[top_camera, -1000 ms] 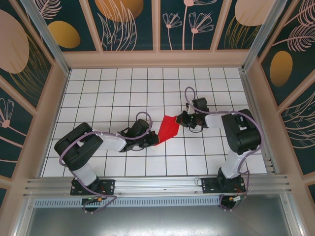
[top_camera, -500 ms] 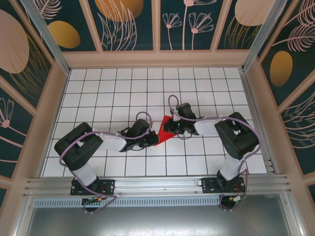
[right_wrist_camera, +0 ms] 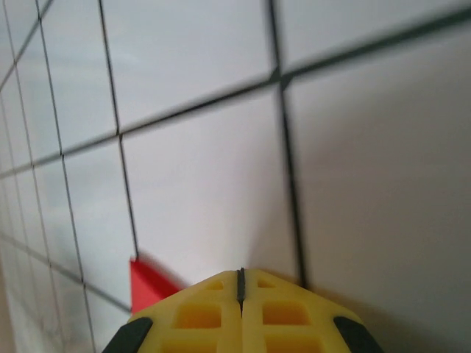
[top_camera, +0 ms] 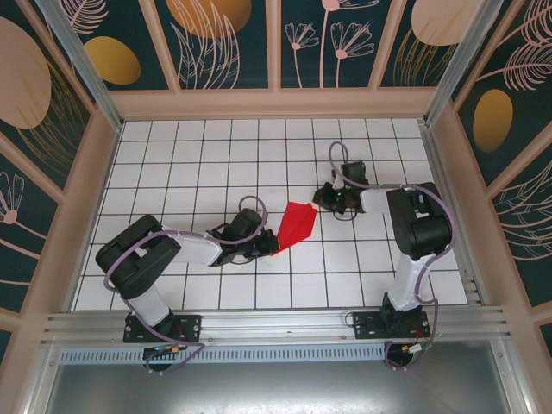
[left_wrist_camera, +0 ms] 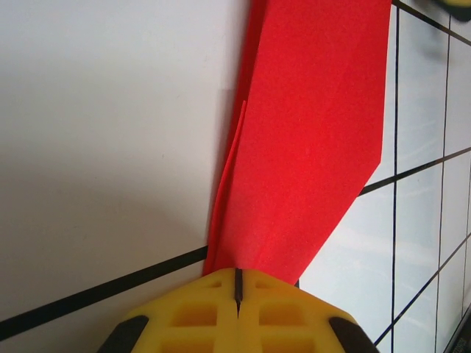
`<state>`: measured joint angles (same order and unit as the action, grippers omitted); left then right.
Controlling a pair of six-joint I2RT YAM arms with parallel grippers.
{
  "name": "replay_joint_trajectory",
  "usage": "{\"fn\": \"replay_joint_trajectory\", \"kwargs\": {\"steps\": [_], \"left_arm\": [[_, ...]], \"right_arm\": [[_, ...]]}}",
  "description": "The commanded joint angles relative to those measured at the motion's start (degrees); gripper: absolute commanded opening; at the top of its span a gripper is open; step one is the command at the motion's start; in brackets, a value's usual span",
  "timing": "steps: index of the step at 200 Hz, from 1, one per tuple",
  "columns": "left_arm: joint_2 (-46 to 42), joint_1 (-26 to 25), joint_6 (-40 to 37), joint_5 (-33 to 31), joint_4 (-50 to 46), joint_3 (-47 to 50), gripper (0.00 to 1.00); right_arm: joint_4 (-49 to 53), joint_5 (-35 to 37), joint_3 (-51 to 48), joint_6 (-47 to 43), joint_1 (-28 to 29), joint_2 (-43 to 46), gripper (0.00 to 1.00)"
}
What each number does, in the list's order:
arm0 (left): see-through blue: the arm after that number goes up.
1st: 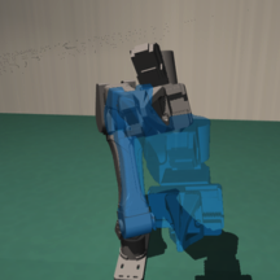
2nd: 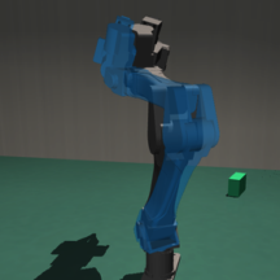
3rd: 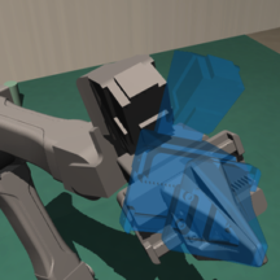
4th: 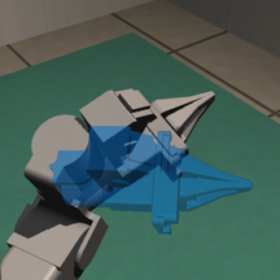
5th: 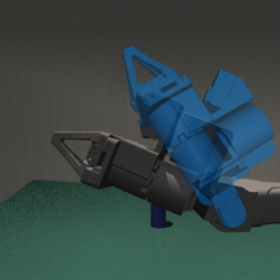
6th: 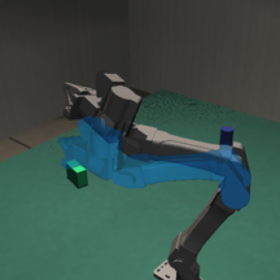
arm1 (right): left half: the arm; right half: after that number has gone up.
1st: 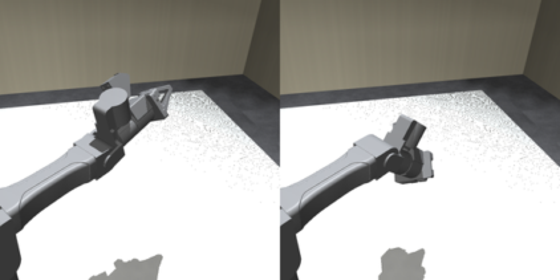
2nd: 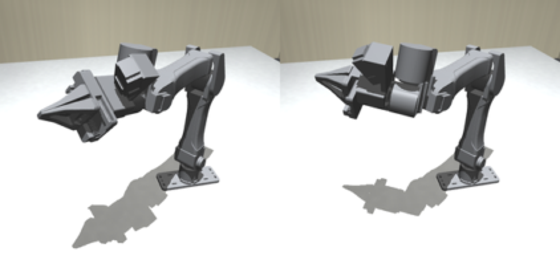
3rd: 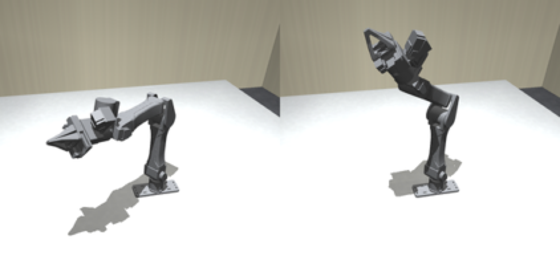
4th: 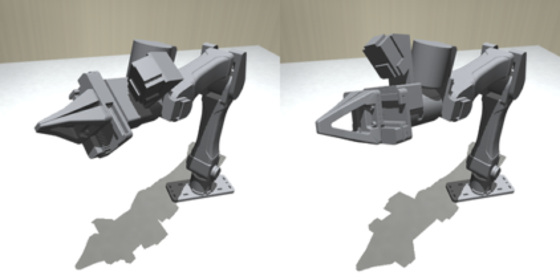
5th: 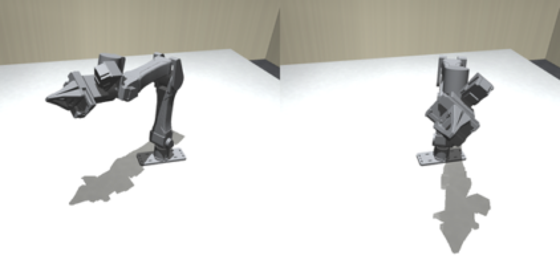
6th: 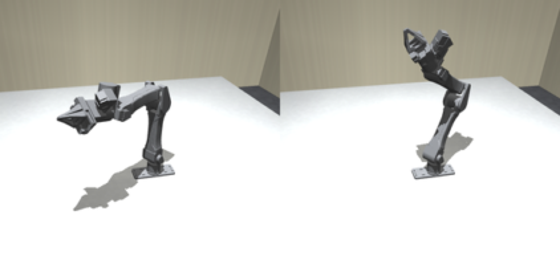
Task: Fold a paper plane with a square sheet of paper (pick it up from the middle)
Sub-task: Fourth fold the wing at the center of the table.
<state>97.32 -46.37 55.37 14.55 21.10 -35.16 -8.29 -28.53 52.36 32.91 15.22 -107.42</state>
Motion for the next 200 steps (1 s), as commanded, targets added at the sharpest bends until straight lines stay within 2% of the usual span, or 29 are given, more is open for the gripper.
{"fn": "replay_joint_trajectory", "kwargs": {"steps": [1,30,55,72,99,129,151,200], "left_arm": [[1.3,-0.2,-2.4,0.6,-7.9,0.1,0.00],[-0.7,-0.2,-3.4,1.4,-7.7,-3.5,0.00],[-3.5,-0.2,-4.3,0.8,-7.7,-7.2,0.22],[-5.9,-0.1,-5.5,-0.8,-8.6,-9.2,0.37],[-9.0,0.6,-6.8,-6.4,-11.7,-10.5,0.57],[-12.1,2.4,-5.8,-10.9,-11.9,-8.9,0.77],[-13.2,3.2,-5.8,-12.4,-12.0,-8.2,0.87],[-12.2,3.5,-5.1,-6.7,-7.4,-7.7,0.88]], "right_arm": [[3.4,5.2,0.5,-1.2,0.1,4.1,0.03],[3.9,4.0,-4.3,1.2,2.2,11.8,0.06],[1.9,3.0,-10.3,6.7,5.1,17.7,0.24],[-1.1,3.1,-14.6,12.0,6.1,21.3,0.39],[-4.8,4.6,-18.9,18.2,7.6,24.5,0.49],[-6.9,5.0,-19.2,21.7,9.9,22.7,0.51],[-6.9,5.7,-18.0,23.1,11.2,20.8,0.52],[-4.3,6.8,-14.5,24.0,12.6,16.2,0.51]]}}
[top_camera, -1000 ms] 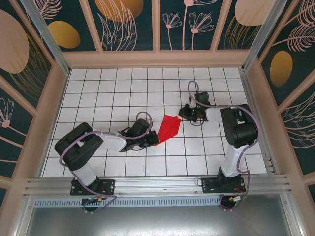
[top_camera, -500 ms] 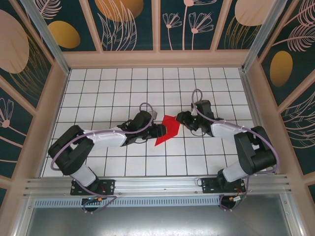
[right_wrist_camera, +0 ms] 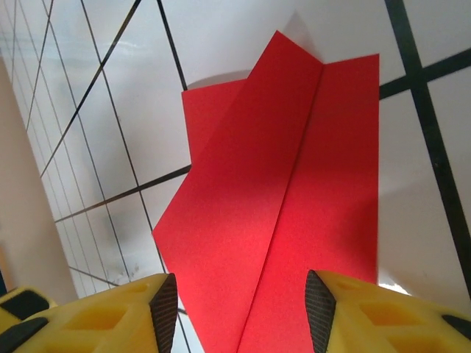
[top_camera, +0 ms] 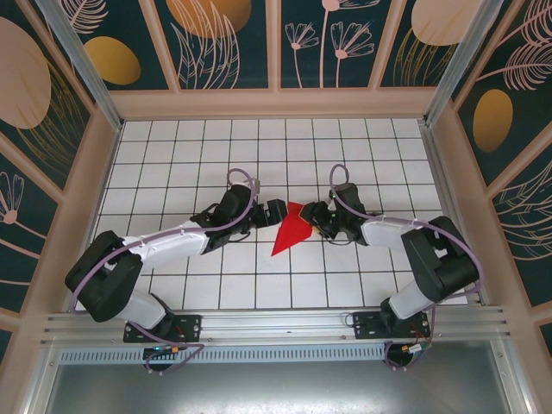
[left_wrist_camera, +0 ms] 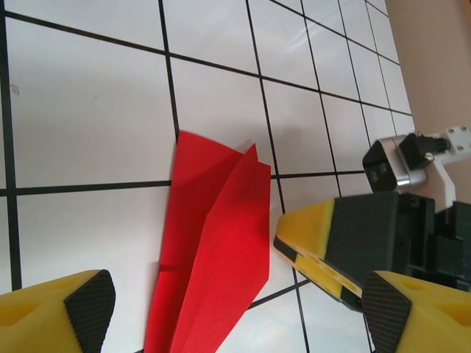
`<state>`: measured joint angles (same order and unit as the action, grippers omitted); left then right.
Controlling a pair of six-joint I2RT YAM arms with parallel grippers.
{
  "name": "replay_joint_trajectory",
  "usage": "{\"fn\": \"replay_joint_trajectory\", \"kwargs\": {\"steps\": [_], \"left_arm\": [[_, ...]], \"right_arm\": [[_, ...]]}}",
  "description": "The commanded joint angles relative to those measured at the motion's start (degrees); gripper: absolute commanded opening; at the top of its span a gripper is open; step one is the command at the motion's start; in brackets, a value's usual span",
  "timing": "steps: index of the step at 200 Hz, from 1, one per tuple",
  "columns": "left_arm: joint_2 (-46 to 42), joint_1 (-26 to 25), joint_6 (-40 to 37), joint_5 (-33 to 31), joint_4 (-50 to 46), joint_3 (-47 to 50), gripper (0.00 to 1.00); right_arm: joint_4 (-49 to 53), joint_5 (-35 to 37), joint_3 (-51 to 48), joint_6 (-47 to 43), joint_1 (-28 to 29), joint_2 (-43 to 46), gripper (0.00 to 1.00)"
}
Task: Fold a paper plane with a square sheet of paper (pick it up from the middle)
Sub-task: Fourth fold the wing at the center of the table, then turn over the paper at the center of the table.
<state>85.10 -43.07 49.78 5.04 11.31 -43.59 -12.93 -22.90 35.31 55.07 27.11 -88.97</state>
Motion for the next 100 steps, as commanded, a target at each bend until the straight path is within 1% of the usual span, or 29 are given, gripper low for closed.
{"fn": "replay_joint_trajectory", "kwargs": {"steps": [1,18,34,49,62,87,100], "left_arm": [[0.1,0.2,0.6,2.9,2.5,0.8,0.88],[1.4,0.2,1.8,6.3,5.4,1.1,0.85],[3.4,0.2,3.0,10.0,8.5,1.2,0.78],[5.1,0.2,3.9,11.8,10.1,1.1,0.72],[6.4,0.2,4.4,11.6,10.0,0.9,0.69],[7.9,0.4,2.9,7.5,6.4,0.2,0.65],[8.9,0.8,2.2,7.2,5.4,0.3,0.62]], "right_arm": [[0.4,1.1,2.6,1.9,0.7,-2.4,0.51],[0.6,0.8,3.8,1.8,1.2,-4.2,0.50],[0.8,0.7,4.8,1.7,1.5,-5.7,0.49],[0.5,0.1,5.5,1.4,1.7,-6.8,0.48],[0.1,-0.2,5.6,1.4,1.8,-7.3,0.48],[0.1,0.0,5.5,1.2,1.8,-7.3,0.48],[0.2,0.0,5.4,1.0,1.8,-7.2,0.48]]}}
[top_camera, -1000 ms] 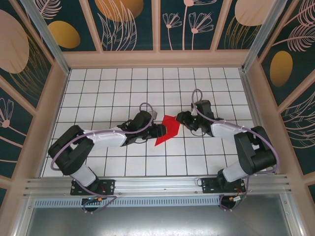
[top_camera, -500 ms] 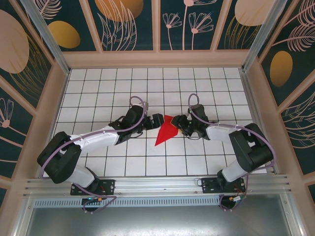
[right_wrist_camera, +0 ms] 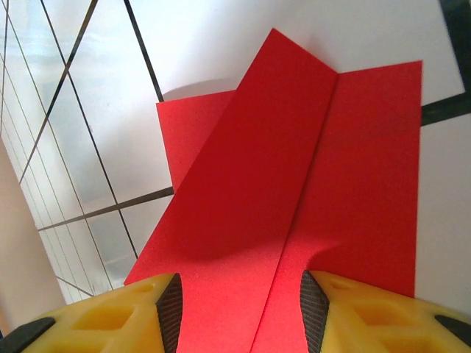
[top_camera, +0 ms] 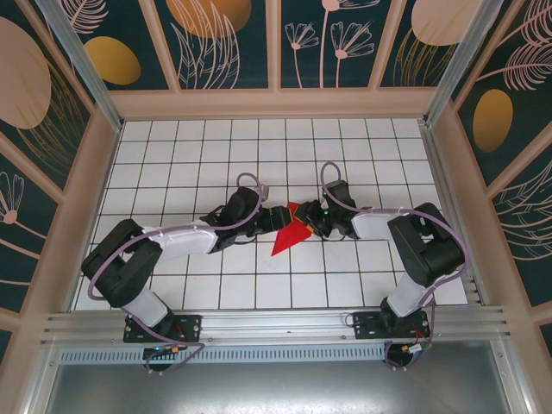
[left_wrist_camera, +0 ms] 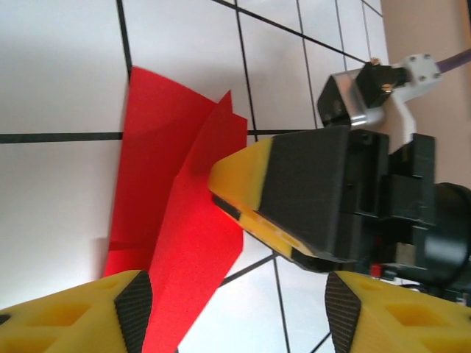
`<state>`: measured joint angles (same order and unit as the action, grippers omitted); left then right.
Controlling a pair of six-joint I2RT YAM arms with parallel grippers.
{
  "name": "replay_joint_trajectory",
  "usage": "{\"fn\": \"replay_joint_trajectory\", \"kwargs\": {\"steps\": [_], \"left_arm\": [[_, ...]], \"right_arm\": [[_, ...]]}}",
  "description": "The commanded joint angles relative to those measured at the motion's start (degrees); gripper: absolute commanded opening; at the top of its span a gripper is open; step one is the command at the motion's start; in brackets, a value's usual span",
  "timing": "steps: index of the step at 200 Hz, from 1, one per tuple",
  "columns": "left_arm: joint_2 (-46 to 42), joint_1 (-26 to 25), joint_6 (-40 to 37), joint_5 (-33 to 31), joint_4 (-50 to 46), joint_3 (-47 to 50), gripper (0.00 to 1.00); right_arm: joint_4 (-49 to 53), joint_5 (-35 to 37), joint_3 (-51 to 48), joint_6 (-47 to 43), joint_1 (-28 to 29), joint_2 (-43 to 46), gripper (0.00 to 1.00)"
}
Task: Fold a paper plane with a square sheet of paper (pick it up from the middle)
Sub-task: Turn over the paper at the center of the table.
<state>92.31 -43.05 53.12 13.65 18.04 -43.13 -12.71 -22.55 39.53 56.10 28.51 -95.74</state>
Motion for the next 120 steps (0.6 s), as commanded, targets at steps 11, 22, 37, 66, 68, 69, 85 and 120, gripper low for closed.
{"fn": "replay_joint_trajectory", "kwargs": {"steps": [11,22,37,66,68,69,85,120], "left_arm": [[2.9,0.9,-1.6,-0.5,-0.7,-0.1,0.60],[4.5,1.2,-2.0,1.4,-0.3,-0.3,0.58],[6.9,1.3,-2.1,3.9,1.1,-0.6,0.52],[9.7,1.7,-2.3,6.1,3.5,-1.2,0.42],[9.8,1.8,-2.3,6.3,3.7,-1.2,0.41],[9.9,1.9,-2.3,6.4,3.9,-1.2,0.40],[10.1,2.2,-2.2,7.5,5.3,-1.1,0.34],[9.8,2.6,-2.6,8.7,7.4,-0.5,0.23]], "right_arm": [[0.1,-0.4,1.3,-0.3,0.4,-0.5,0.48],[0.0,-0.5,1.3,-0.4,0.4,-0.6,0.48],[-0.2,-0.6,1.3,-0.4,0.4,-0.6,0.48],[-0.9,-0.7,0.8,-0.6,0.3,0.4,0.48],[-0.9,-0.7,0.7,-0.6,0.3,0.5,0.48],[-0.9,-0.7,0.7,-0.6,0.3,0.5,0.48],[-0.9,-0.6,0.4,-0.8,0.2,1.4,0.48],[-1.7,-0.7,-0.5,-1.0,-0.4,2.9,0.48]]}}
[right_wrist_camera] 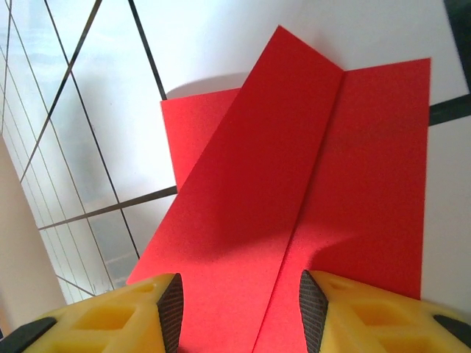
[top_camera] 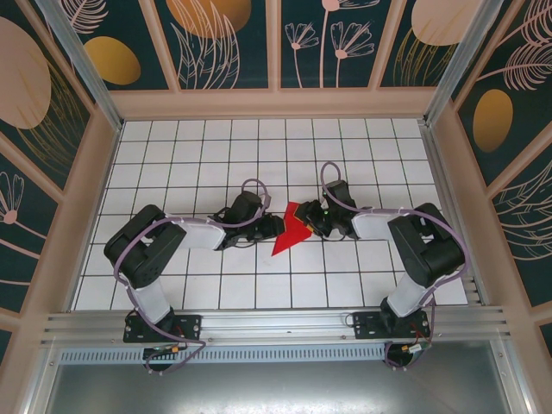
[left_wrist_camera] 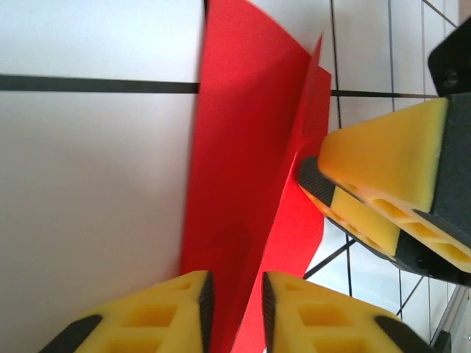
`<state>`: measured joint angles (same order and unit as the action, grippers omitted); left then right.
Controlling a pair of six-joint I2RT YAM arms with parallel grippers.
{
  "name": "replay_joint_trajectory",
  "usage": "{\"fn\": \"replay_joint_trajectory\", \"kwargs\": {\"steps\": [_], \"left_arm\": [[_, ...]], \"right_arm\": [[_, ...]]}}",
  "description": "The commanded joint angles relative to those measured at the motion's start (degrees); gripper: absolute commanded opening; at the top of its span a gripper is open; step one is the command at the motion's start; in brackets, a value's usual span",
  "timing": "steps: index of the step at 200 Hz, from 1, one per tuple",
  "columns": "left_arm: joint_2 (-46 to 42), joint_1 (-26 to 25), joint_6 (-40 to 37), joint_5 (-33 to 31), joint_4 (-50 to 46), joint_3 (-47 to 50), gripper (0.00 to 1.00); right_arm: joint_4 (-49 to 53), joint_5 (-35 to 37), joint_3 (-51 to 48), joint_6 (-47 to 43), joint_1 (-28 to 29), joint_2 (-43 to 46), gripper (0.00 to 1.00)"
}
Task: Fold a paper plane with a square sheet of paper (pick it up from the middle)
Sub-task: Turn over the paper at the center of the table.
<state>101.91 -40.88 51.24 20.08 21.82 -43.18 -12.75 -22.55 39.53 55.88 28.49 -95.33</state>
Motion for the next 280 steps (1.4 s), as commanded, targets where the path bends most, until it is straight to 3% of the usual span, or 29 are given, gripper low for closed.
{"fn": "replay_joint_trajectory", "kwargs": {"steps": [1,91,117,156,223,256,280], "left_arm": [[0.3,0.5,-0.6,2.2,3.7,-0.5,0.23],[3.7,0.8,-3.8,5.5,3.7,-3.2,0.21],[3.4,1.1,-4.0,5.5,3.8,-3.4,0.12],[-0.3,1.9,-0.7,7.4,8.7,-0.7,0.06],[-3.4,2.7,4.3,10.0,14.7,2.0,0.05],[-3.4,2.9,5.7,10.9,16.0,2.6,0.05],[-5.3,3.0,7.0,11.4,16.9,3.1,0.09]], "right_arm": [[-1.7,-0.7,-0.5,-0.8,-0.4,2.6,0.48],[-3.5,-1.8,-2.4,-0.8,-1.5,4.4,0.49],[-4.7,-2.5,-3.3,-0.7,-1.8,4.6,0.50],[-10.8,-6.2,-5.8,-0.4,-2.5,4.9,0.52],[-21.5,-12.6,-7.1,1.3,-3.1,4.7,0.52],[-26.4,-14.2,-8.2,2.6,-3.3,4.6,0.45],[-27.8,-14.6,-8.6,3.0,-3.4,4.8,0.29]]}}
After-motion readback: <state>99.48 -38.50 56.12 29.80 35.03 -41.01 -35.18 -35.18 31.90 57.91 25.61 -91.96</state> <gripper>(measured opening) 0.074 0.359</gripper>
